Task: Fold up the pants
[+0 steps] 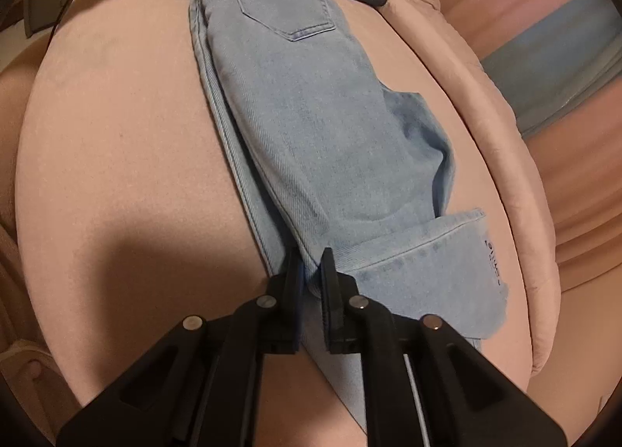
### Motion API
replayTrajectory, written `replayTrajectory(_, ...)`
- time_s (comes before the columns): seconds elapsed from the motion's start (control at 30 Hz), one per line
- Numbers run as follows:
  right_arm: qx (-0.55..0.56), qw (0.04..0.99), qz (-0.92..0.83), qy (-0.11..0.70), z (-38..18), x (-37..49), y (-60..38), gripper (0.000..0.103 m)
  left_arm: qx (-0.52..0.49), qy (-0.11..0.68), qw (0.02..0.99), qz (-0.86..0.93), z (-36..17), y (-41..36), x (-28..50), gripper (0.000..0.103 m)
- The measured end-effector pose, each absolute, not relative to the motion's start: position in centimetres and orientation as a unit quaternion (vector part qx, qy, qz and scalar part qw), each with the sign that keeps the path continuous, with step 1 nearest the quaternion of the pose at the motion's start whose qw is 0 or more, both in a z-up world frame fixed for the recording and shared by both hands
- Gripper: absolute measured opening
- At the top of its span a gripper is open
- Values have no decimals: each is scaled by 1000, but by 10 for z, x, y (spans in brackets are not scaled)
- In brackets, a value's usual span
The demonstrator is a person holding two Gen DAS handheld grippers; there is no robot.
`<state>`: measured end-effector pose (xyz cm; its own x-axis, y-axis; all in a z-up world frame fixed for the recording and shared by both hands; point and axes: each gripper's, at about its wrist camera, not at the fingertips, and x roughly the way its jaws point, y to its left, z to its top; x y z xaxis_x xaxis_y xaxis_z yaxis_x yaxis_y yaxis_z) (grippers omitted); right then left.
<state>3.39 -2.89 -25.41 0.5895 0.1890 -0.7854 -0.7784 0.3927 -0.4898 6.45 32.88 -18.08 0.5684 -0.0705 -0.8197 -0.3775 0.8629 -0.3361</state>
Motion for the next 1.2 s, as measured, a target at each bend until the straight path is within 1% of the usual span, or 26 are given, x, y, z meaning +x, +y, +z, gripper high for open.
replayTrajectory(0.07, -432, 776, 317, 332, -248, 37, -34, 11, -229, 457, 852, 112, -173, 331, 55, 60)
replayTrajectory(0.2, -399, 789, 318, 342, -232, 37, -51, 24, -208, 451, 857, 136, -163, 330, 29, 60)
replayTrajectory(0.3, -326, 807, 330, 365, -212, 46, -77, 27, -169, 450, 870, 109, -153, 306, 30, 60)
replayTrajectory(0.4, -244, 834, 309, 386, -193, 67, -109, 27, -124, 461, 879, 16, -146, 254, 46, 60)
replayTrajectory(0.5, -155, 860, 259, 412, -181, 100, -145, 28, -85, 474, 872, -94, -145, 181, 68, 60)
replayTrajectory(0.63, -90, 870, 190, 446, -175, 139, -178, 30, -78, 487, 839, -230, -149, 93, 90, 60)
replayTrajectory(0.7, -63, 867, 178, 462, -172, 157, -187, 31, -68, 480, 835, -259, -151, 66, 100, 60)
replayTrajectory(0.8, -36, 852, 176, 491, -173, 191, -187, 31, -60, 499, 821, -271, -165, 32, 126, 60)
replayTrajectory(1.0, -24, 823, 180, 539, -181, 260, -159, 32, -39, 524, 806, -273, -186, 15, 148, 60)
replayTrajectory(1.03, -21, 817, 181, 547, -184, 274, -151, 31, -38, 523, 804, -281, -188, 12, 149, 58)
replayTrajectory(1.07, -19, 814, 177, 552, -185, 284, -148, 32, -36, 521, 804, -285, -188, 11, 148, 52)
replayTrajectory(1.1, -19, 811, 169, 560, -188, 294, -142, 33, -30, 520, 803, -290, -189, 8, 147, 49)
replayTrajectory(1.17, -31, 805, 145, 574, -199, 314, -130, 33, -18, 518, 801, -300, -192, -2, 147, 37)
replayTrajectory(1.2, -37, 800, 134, 583, -205, 322, -125, 33, -12, 518, 801, -301, -194, -4, 147, 34)
